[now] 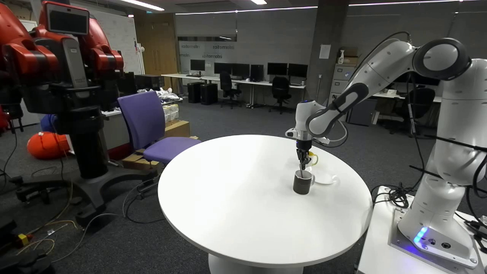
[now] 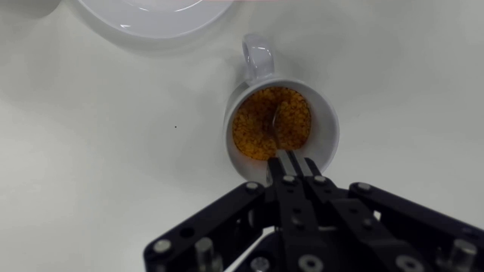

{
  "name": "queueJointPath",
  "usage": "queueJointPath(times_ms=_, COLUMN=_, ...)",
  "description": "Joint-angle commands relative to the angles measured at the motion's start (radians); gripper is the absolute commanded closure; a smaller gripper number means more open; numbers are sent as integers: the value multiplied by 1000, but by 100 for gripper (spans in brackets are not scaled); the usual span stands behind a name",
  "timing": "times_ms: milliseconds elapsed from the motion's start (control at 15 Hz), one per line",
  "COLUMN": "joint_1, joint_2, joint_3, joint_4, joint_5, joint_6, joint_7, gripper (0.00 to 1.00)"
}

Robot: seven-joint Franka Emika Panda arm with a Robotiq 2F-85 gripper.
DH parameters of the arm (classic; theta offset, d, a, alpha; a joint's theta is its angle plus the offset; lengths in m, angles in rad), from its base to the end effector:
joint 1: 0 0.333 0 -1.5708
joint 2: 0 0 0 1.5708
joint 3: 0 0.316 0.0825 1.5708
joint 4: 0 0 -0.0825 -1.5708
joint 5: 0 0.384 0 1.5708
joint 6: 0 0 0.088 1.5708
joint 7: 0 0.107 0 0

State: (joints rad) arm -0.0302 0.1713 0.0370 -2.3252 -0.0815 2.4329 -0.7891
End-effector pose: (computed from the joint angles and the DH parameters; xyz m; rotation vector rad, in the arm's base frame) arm 0.5130 0.0034 0.2608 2.8385 1.3003 -0.1180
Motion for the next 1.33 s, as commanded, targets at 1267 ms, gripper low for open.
queueJointPath(times_ms=1267, joint_1=-56, joint_2=-163, joint_3=-60, joint_4=83, joint_5=132, joint_6=-218, joint_7=-27, gripper=100)
